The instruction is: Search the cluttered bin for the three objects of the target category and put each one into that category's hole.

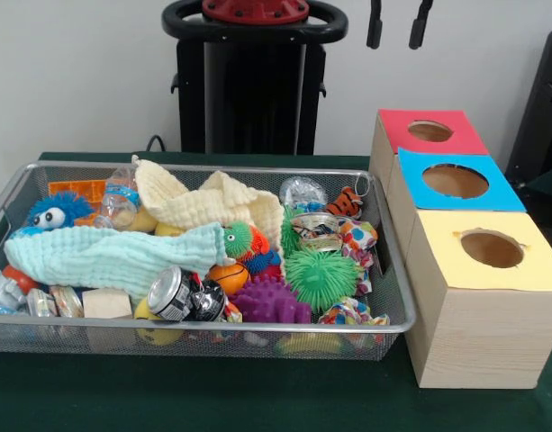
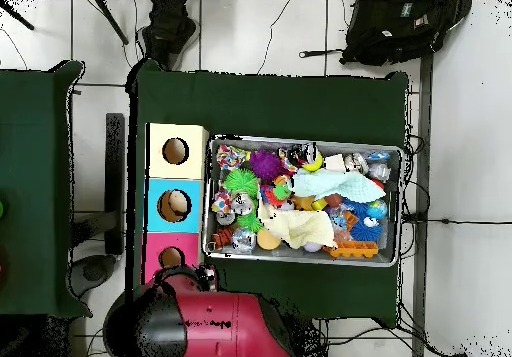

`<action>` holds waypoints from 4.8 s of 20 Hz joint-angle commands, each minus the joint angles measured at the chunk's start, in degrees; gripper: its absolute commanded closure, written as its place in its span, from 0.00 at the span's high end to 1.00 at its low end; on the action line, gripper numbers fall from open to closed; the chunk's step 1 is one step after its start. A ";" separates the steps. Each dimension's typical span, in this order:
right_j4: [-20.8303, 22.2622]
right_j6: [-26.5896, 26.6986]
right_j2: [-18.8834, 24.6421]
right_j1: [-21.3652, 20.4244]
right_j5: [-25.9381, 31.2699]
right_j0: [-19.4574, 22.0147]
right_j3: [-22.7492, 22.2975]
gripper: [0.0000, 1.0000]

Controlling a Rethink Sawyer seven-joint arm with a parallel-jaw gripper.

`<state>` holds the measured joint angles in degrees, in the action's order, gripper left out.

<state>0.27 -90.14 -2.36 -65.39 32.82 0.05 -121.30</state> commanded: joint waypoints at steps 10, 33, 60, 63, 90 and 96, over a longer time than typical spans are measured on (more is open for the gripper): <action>-2.87 -11.63 -0.86 7.36 -0.76 3.31 8.16 1.00; -2.66 -11.15 3.15 17.92 -18.12 8.03 3.32 1.00; -1.87 -13.30 4.40 18.53 -29.44 7.24 -7.01 1.00; -1.78 -13.79 4.20 19.70 -31.67 6.78 -7.51 1.00; 0.78 -11.44 5.50 32.30 -41.13 9.21 -4.47 1.00; 1.43 -10.90 5.23 35.02 -42.41 9.70 -2.87 1.00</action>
<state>0.52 -90.17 -2.69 -34.93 -3.90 7.92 -129.11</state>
